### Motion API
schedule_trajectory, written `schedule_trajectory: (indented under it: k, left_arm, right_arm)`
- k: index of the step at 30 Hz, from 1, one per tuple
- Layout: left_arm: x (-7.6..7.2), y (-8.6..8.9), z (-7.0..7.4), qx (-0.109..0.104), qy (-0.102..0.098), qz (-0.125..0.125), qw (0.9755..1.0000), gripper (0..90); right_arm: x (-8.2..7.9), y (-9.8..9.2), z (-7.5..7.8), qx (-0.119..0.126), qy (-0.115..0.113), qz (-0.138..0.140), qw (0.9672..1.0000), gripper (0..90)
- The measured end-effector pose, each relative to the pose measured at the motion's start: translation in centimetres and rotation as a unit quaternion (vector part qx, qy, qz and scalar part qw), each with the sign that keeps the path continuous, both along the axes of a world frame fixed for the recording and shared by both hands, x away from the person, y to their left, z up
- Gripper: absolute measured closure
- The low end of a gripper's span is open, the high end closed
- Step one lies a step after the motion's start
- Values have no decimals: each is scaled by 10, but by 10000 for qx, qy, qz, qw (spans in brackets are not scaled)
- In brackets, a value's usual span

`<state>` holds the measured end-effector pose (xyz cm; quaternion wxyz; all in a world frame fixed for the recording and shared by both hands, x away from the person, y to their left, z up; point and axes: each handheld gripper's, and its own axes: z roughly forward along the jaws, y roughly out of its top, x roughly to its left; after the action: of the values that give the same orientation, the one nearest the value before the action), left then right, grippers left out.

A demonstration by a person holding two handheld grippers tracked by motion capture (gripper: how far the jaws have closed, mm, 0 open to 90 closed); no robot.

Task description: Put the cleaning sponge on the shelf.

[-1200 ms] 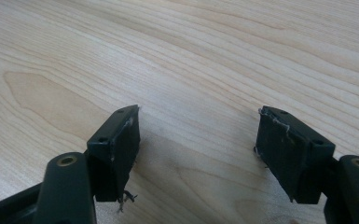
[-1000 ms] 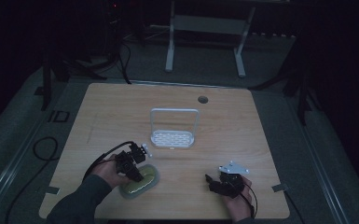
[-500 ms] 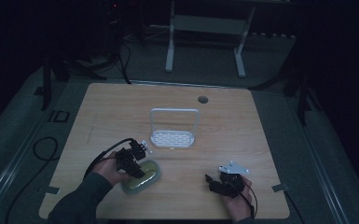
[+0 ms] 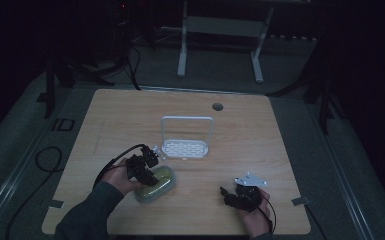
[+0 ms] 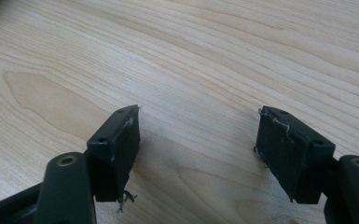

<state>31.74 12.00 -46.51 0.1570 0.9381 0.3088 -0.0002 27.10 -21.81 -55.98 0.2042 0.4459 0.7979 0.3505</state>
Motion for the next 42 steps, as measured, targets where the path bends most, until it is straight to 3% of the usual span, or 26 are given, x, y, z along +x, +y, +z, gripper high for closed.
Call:
schedule_trajectory:
  k: [26, 35, 42]
  left_arm:
    - [8, -16, 4, -53, -558, -204, 9982, 719]
    - [10, -15, 5, -113, -860, -367, 9956, 718]
    - [13, -18, 7, -41, -1064, -506, 9930, 719]
  right_arm:
    - [0, 0, 0, 2, 1, -1, 10000, 298]
    - [0, 0, 0, 2, 1, -3, 10000, 298]
    - [0, 0, 0, 2, 2, -2, 10000, 298]
